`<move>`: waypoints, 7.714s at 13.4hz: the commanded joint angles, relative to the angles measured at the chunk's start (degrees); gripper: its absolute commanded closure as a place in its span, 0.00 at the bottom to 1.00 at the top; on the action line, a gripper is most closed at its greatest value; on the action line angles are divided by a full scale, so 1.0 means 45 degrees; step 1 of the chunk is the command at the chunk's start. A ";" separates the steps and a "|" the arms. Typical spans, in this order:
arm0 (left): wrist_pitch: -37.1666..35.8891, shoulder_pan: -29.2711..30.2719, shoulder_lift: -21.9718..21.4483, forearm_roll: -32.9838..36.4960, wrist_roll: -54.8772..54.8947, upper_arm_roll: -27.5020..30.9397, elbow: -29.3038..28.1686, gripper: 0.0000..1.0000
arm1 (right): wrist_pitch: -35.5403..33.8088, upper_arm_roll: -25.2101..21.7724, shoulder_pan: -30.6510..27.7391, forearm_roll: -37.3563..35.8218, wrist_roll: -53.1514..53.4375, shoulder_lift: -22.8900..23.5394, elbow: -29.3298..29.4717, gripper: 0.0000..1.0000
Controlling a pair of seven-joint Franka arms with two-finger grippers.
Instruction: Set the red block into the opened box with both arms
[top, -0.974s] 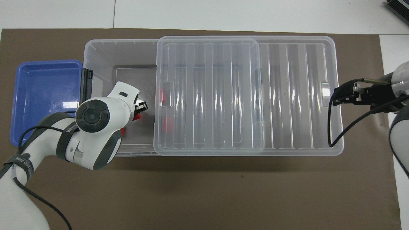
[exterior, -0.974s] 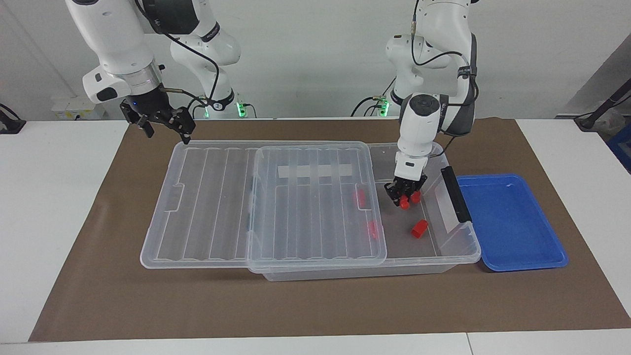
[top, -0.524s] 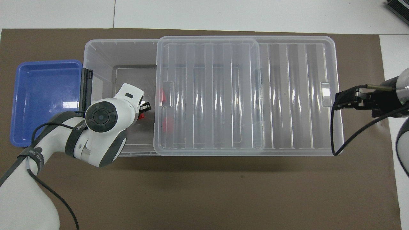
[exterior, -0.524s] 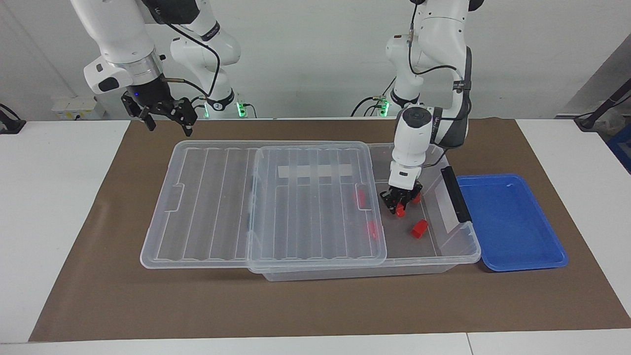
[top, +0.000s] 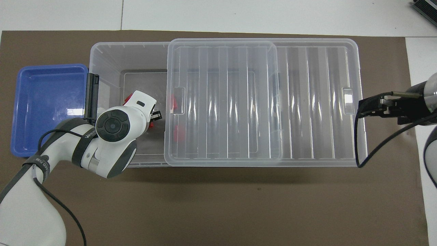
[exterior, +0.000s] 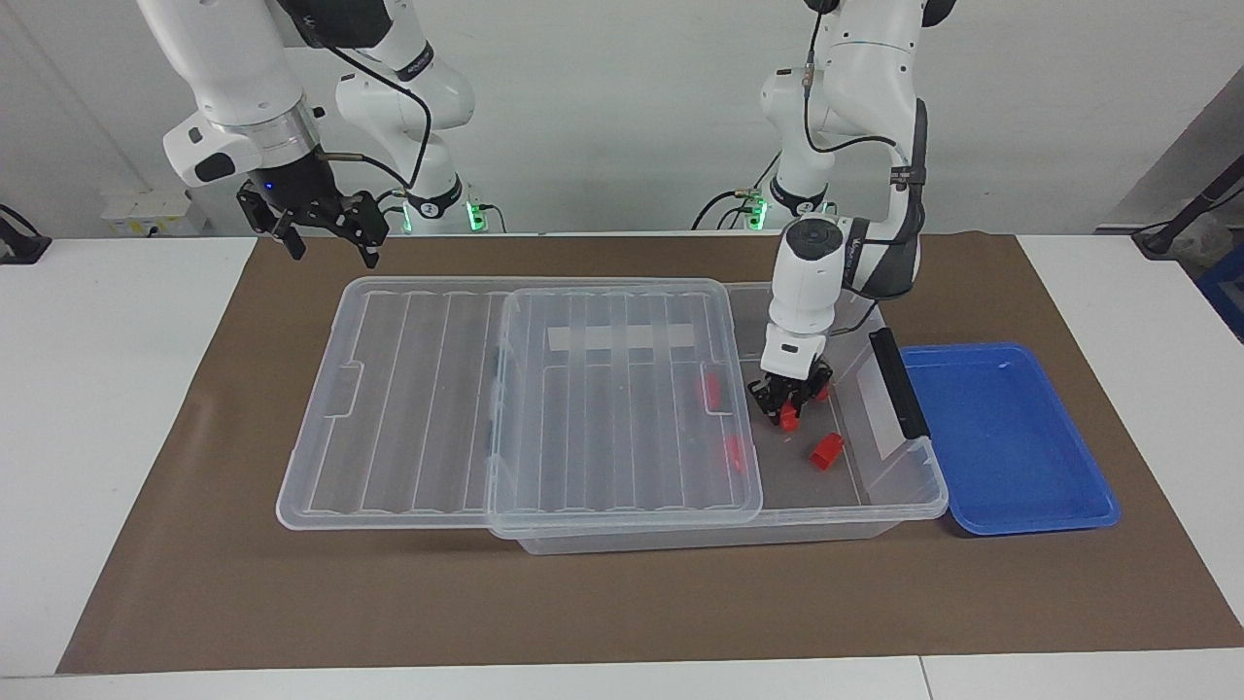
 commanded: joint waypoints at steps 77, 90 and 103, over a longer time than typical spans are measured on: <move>-1.2993 0.2884 -0.4312 -0.2018 1.2428 0.0338 0.6265 0.00 | 0.4470 0.0090 0.1271 0.0843 0.0892 0.0345 -0.2924 0.09; -1.2993 0.2884 -0.4312 -0.1998 1.2428 0.0338 0.6265 0.00 | 0.0563 0.0051 -0.0136 -0.0192 0.0639 0.0675 0.0710 0.01; -1.2993 0.2884 -0.4312 -0.1999 1.2428 0.0338 0.6265 0.00 | -0.0023 0.0090 -0.0195 -0.0056 -0.0905 0.0128 -0.0072 0.00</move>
